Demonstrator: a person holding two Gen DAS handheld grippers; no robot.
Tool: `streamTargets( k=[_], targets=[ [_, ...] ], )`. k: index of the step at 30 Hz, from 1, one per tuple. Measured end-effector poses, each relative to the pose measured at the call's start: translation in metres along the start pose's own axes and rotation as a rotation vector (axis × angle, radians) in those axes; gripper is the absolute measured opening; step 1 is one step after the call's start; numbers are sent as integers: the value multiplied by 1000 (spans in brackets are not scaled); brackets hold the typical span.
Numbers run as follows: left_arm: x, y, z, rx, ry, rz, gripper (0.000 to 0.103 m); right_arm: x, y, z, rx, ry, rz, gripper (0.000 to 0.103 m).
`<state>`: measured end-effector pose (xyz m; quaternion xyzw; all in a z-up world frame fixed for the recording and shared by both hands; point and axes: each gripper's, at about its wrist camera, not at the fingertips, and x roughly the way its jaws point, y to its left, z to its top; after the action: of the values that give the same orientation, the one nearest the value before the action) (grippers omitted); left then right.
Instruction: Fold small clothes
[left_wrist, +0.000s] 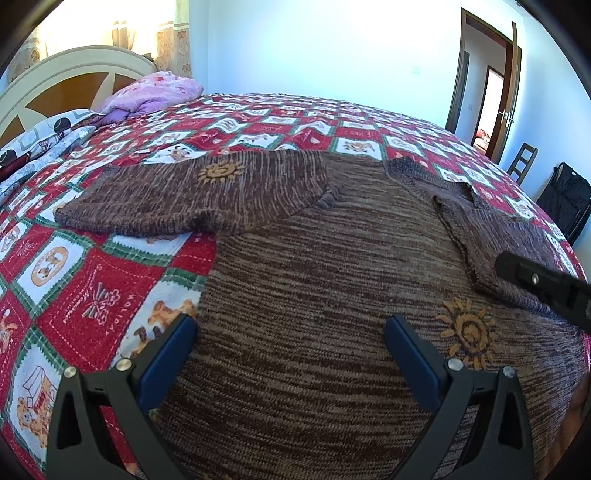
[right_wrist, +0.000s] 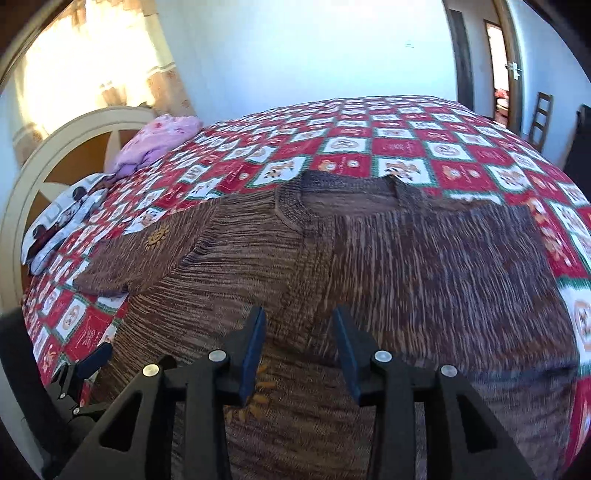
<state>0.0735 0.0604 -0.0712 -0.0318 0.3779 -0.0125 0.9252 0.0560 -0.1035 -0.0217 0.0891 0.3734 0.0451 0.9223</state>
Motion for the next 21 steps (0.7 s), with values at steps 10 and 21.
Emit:
streamTargets(
  k=[10,21],
  targets=[
    [-1,3,0,-9,4,-10,103,-33,51,-31,-181,-36,-79,63],
    [-22,58,-1,-159,33,1,103,-54,57,-46,-226,-57,-121,63]
  ],
)
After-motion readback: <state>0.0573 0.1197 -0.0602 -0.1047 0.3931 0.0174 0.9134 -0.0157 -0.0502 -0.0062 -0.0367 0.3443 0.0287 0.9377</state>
